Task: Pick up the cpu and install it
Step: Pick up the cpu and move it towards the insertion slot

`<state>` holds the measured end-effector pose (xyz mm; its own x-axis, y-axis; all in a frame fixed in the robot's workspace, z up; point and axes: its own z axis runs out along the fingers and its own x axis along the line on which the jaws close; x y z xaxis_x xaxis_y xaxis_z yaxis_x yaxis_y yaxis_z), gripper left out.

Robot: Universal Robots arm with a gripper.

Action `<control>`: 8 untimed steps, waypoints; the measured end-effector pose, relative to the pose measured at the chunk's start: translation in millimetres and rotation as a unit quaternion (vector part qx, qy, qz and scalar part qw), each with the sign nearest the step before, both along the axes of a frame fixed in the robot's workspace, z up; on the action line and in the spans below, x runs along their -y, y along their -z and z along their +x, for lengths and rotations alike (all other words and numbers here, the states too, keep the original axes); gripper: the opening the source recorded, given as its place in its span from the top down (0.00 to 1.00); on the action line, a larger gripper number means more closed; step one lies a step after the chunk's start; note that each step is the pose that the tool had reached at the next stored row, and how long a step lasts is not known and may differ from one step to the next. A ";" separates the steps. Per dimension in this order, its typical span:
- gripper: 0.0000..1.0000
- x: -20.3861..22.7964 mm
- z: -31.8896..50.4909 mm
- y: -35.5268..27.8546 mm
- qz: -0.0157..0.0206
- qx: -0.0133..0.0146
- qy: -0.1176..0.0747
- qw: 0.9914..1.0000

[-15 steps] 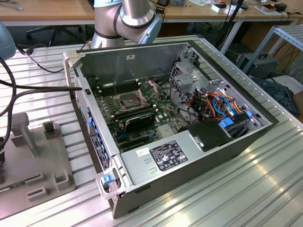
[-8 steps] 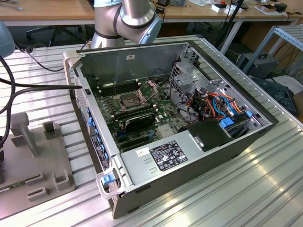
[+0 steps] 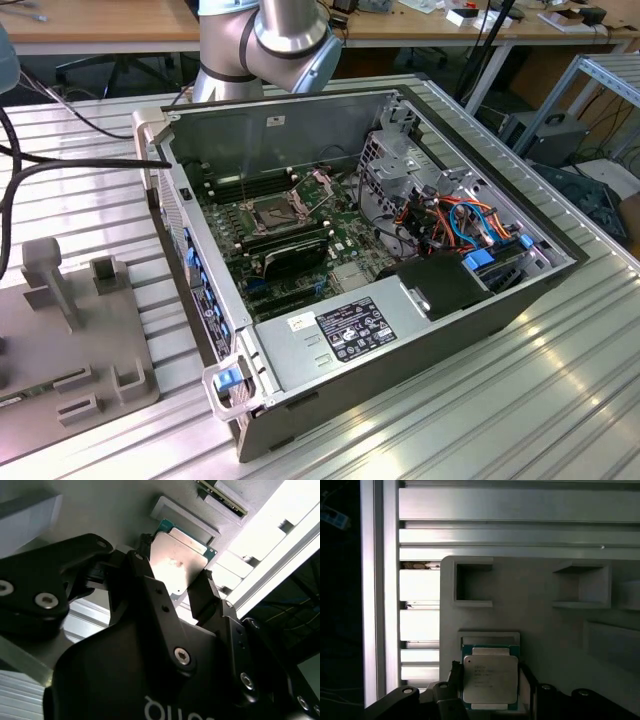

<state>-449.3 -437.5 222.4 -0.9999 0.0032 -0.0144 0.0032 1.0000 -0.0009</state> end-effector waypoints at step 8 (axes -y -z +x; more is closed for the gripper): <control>0.45 0.0 0.0 -13.1 0.000 0.000 0.000 1.000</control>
<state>-449.3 -437.5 235.4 -0.9999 0.0032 -0.0143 0.0032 1.0000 -0.0009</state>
